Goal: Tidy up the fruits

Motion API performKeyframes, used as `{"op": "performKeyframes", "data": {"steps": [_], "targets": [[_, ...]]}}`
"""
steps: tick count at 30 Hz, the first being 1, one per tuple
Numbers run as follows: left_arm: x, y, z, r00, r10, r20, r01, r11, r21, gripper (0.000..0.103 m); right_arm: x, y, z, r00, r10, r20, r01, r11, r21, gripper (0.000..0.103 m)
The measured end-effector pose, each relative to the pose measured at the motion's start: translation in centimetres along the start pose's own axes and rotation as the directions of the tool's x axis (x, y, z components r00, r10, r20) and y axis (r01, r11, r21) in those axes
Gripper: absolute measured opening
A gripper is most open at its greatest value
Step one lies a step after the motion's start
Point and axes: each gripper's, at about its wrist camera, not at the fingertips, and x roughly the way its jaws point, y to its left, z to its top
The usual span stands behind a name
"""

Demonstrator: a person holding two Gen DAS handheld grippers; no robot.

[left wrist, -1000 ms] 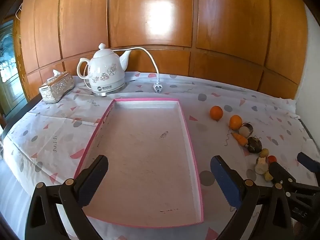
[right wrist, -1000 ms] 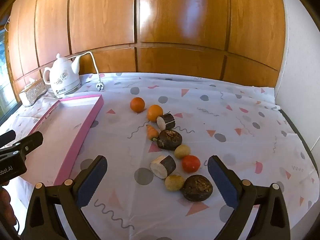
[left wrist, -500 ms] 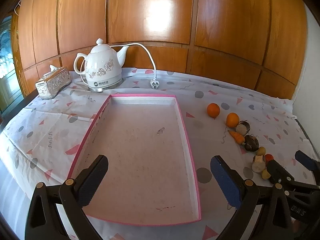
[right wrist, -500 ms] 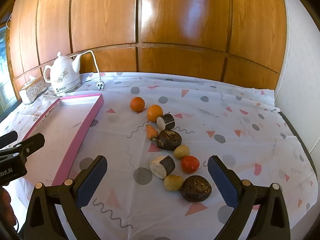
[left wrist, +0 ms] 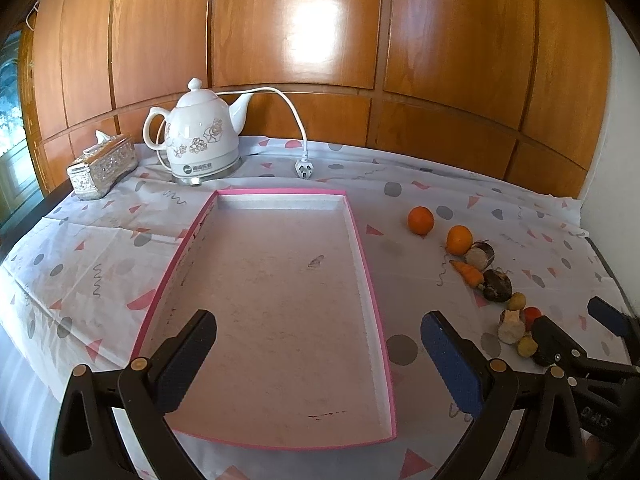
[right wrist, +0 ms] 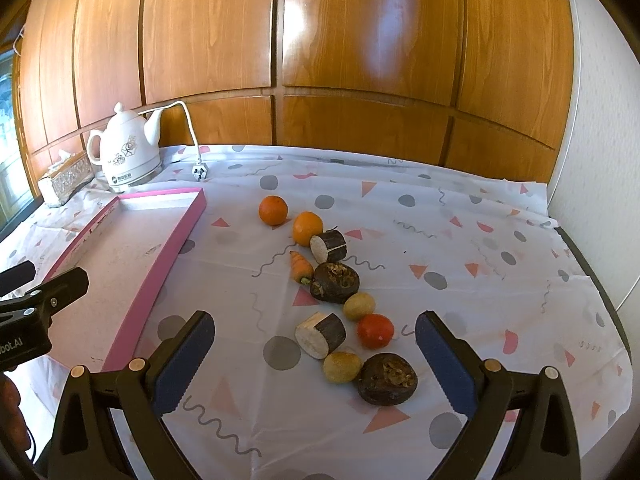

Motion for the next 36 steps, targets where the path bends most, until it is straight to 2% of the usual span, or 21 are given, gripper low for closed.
{"op": "performKeyframes", "data": {"steps": [12,19,23,27,31,36], "targets": [[0.0,-0.3,0.2,1.000,-0.024,-0.005,0.024,1.000,0.018,0.103,-0.5,-1.3,0.5,1.000,-0.014,0.008,0.014,1.000,-0.003,0.102],[0.1,-0.8,0.2,0.999,-0.048,-0.010,0.048,0.998,0.036,0.103,-0.5,-3.2,-0.2,1.000,-0.014,-0.027,0.014,1.000,0.014,0.102],[0.3,-1.4,0.1,0.993,-0.112,-0.027,0.113,0.992,0.048,0.103,-0.5,-4.8,-0.6,0.998,0.007,-0.057,-0.006,1.000,0.026,0.101],[0.7,-2.0,0.3,0.981,-0.187,-0.053,0.190,0.981,0.045,0.103,0.2,-6.7,-1.9,0.991,0.055,-0.124,-0.047,0.997,0.062,0.083],[1.1,-3.3,0.2,0.975,-0.204,-0.087,0.211,0.974,0.079,0.103,1.3,-7.9,-3.3,0.979,0.096,-0.183,-0.078,0.992,0.103,0.066],[1.7,-4.3,0.0,0.964,-0.232,-0.130,0.246,0.964,0.104,0.103,2.6,-8.1,-3.8,0.975,0.102,-0.199,-0.088,0.993,0.078,0.065]]}}
